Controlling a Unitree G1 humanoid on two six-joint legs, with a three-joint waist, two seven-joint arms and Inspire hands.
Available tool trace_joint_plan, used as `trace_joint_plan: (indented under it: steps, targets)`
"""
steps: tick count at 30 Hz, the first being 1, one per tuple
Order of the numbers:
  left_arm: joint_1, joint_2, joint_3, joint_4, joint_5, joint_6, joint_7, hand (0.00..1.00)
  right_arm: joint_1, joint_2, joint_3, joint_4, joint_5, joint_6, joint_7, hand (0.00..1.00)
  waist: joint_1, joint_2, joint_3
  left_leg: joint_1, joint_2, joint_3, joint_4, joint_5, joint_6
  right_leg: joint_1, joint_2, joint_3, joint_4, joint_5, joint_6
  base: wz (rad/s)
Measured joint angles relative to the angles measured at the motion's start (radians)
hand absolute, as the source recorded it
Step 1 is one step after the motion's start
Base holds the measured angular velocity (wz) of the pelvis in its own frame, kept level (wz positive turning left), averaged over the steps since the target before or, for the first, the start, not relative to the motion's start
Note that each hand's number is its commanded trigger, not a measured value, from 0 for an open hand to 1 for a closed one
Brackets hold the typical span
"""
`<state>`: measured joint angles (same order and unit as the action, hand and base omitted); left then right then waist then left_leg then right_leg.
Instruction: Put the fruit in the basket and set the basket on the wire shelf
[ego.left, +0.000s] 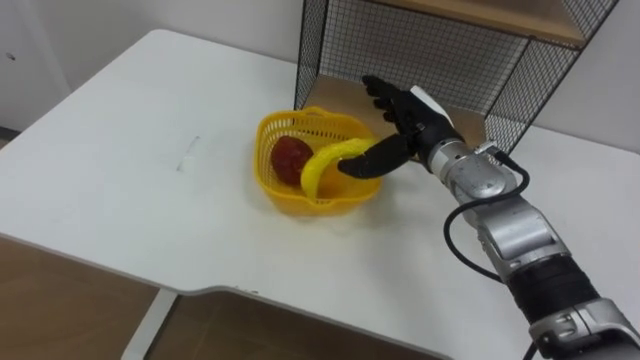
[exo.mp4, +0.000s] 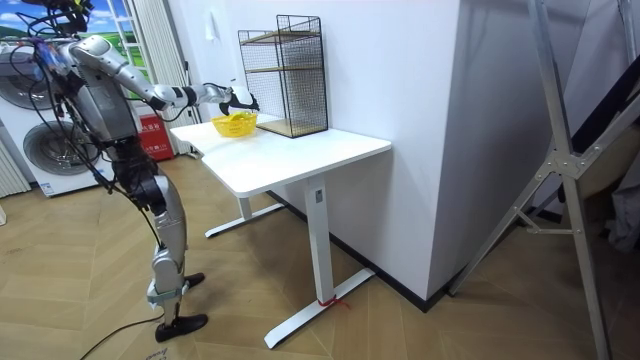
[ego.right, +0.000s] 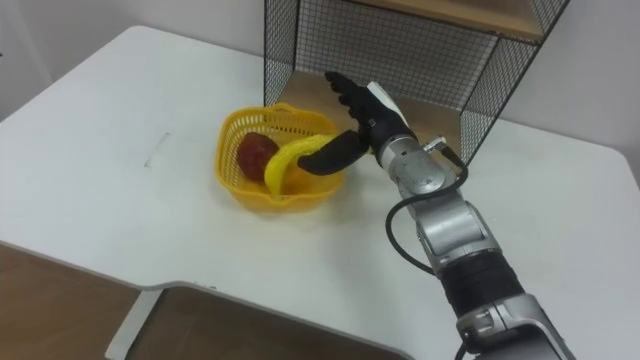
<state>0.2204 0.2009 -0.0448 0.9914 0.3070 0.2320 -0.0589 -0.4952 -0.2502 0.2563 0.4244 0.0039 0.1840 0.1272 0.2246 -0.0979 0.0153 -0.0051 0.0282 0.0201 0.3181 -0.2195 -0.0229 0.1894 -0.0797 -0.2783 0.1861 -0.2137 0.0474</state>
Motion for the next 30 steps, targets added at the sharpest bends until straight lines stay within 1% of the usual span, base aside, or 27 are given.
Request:
trace_joint_plan:
  steps: [5,8,9,10,11,12,13,15,16,18,20,21,22,23,25,26,27,28,29,30]
  targets:
    - [-0.002,0.0,-0.001,0.0,-0.001,0.0,0.0,0.0,0.0,-0.001,-0.002,0.0,0.046,0.0,-0.002,0.0,-0.005,0.006,0.0035,-0.009,0.0,-0.002,0.011,0.0,0.001,0.0,0.0,-0.001,0.001,0.0,0.0,0.01]
    - [-0.002,-0.006,0.008,0.001,0.0,0.0,0.0,0.0,0.0,-0.002,-0.02,-0.017,0.088,0.0,-0.007,0.0,-0.011,0.015,-0.0019,-0.027,0.0,-0.006,0.026,-0.002,0.003,-0.01,0.0,-0.005,0.001,0.0,0.0,0.04]
    - [-0.002,-0.009,0.021,0.0,0.001,0.0,0.0,0.0,0.0,-0.002,-0.033,-0.027,0.104,0.0,-0.009,0.0,-0.013,0.014,-0.0059,-0.029,0.0,-0.005,0.028,-0.001,0.004,-0.015,0.0,-0.004,0.001,0.0,0.0,0.0]
    - [0.005,-0.012,0.04,-0.004,0.001,-0.001,0.0,0.0,0.002,-0.002,-0.047,-0.043,0.129,0.0,-0.012,0.0,-0.02,0.018,-0.0054,-0.028,-0.002,-0.006,0.027,0.0,0.005,-0.015,-0.001,-0.004,0.001,0.0,0.0,0.0]
    - [0.011,-0.012,0.043,-0.006,0.0,-0.001,0.0,0.0,0.002,-0.003,-0.05,-0.053,0.146,0.0,-0.016,0.0,-0.025,0.022,-0.0061,-0.028,-0.003,-0.007,0.027,0.001,0.006,-0.015,-0.001,-0.005,0.001,0.0,0.0,0.0]
    - [0.024,-0.011,0.044,-0.008,-0.001,-0.001,0.0,0.0,0.003,-0.004,-0.056,-0.077,0.186,0.0,-0.024,0.0,-0.034,0.026,-0.0097,-0.025,-0.004,-0.007,0.025,0.001,0.006,-0.016,-0.002,-0.006,0.0,0.0,0.0,0.0]
    - [0.035,-0.011,0.043,-0.009,-0.003,-0.002,0.0,0.0,0.004,-0.005,-0.066,-0.102,0.218,-0.001,-0.029,0.0,-0.05,0.03,-0.015,-0.023,-0.005,-0.007,0.024,0.001,0.007,-0.014,-0.004,-0.007,0.0,0.001,0.0,0.0]
    - [0.044,-0.011,0.046,-0.009,-0.013,-0.002,0.001,0.0,0.016,-0.01,-0.087,-0.147,0.245,-0.009,-0.054,0.0,-0.062,0.035,-0.0215,-0.02,-0.005,-0.007,0.021,0.002,0.007,-0.012,-0.004,-0.008,0.002,0.0,0.0,0.0]
    - [0.046,-0.011,0.054,-0.008,-0.025,-0.007,0.004,0.0,0.019,-0.022,-0.095,-0.161,0.26,-0.018,-0.075,0.0,-0.07,0.038,-0.0211,-0.016,-0.005,-0.008,0.02,0.002,0.007,-0.009,-0.004,-0.009,0.002,0.0,0.0,0.0]
    - [0.059,-0.011,0.068,-0.008,-0.042,-0.02,0.006,0.0,0.029,-0.032,-0.121,-0.164,0.266,-0.025,-0.096,0.0,-0.086,0.041,-0.0185,-0.004,-0.005,-0.008,0.02,0.002,0.007,0.003,-0.005,-0.011,0.0,0.001,0.0,0.0]
    - [0.067,-0.011,0.082,-0.014,-0.044,-0.029,0.007,0.0,0.065,-0.034,-0.166,-0.179,0.276,-0.03,-0.117,0.0,-0.098,0.042,-0.02,-0.001,-0.005,-0.007,0.02,0.002,0.007,0.005,-0.005,-0.012,0.001,0.001,0.0,0.0]
    - [0.07,-0.011,0.082,-0.017,-0.055,-0.035,0.007,0.0,0.097,-0.039,-0.189,-0.206,0.279,-0.031,-0.134,0.0,-0.111,0.046,-0.0182,-0.002,-0.005,-0.006,0.02,0.002,0.007,0.004,-0.005,-0.011,0.001,0.001,0.001,-0.06]
    - [0.081,-0.012,0.083,-0.017,-0.064,-0.039,0.007,0.0,0.138,-0.045,-0.21,-0.238,0.279,-0.031,-0.142,0.0,-0.117,0.05,-0.0191,-0.001,-0.005,-0.002,0.019,0.002,0.007,0.004,-0.006,-0.008,0.001,0.001,0.001,-0.07]
    - [0.084,-0.012,0.083,-0.017,-0.067,-0.041,0.007,0.0,0.158,-0.051,-0.215,-0.252,0.279,-0.031,-0.147,0.0,-0.119,0.053,-0.0205,0.001,-0.005,0.0,0.018,0.002,0.007,0.004,-0.006,-0.006,0.001,0.001,0.001,-0.12]
    - [0.094,-0.012,0.087,-0.012,-0.088,-0.044,0.007,0.0,0.217,-0.071,-0.238,-0.277,0.294,-0.031,-0.151,0.0,-0.137,0.059,-0.0236,0.003,-0.004,0.009,0.014,0.002,0.008,0.003,-0.006,0.005,0.002,0.001,0.001,-0.12]
    - [0.096,-0.011,0.088,-0.011,-0.102,-0.045,0.007,0.0,0.227,-0.076,-0.243,-0.277,0.309,-0.033,-0.154,0.0,-0.141,0.064,-0.0228,0.004,-0.003,0.011,0.013,0.002,0.008,0.003,-0.006,0.007,0.002,0.001,0.001,-0.12]
    - [0.103,-0.012,0.096,-0.011,-0.137,-0.051,0.007,0.0,0.249,-0.084,-0.249,-0.277,0.338,-0.034,-0.162,0.0,-0.147,0.071,-0.022,0.01,-0.002,0.018,0.01,0.002,0.008,0.003,-0.005,0.017,0.002,0.001,0.001,-0.16]
    - [0.108,-0.012,0.11,-0.012,-0.177,-0.056,0.007,0.0,0.278,-0.094,-0.251,-0.279,0.355,-0.037,-0.169,0.0,-0.148,0.072,-0.025,0.015,-0.001,0.024,0.007,0.002,0.008,0.003,-0.006,0.025,0.001,0.001,0.001,-0.17]
    - [0.118,-0.012,0.118,-0.011,-0.195,-0.058,0.008,0.0,0.292,-0.099,-0.252,-0.279,0.359,-0.037,-0.171,0.0,-0.148,0.073,-0.0251,0.016,0.0,0.028,0.006,0.002,0.008,0.003,-0.006,0.029,0.001,0.0,0.002,-0.13]
    - [0.122,-0.012,0.135,-0.01,-0.245,-0.065,0.01,0.0,0.316,-0.101,-0.271,-0.28,0.379,-0.037,-0.171,0.0,-0.152,0.074,-0.025,0.017,0.0,0.03,0.006,0.002,0.008,0.001,-0.007,0.03,-0.001,0.0,0.002,-0.04]
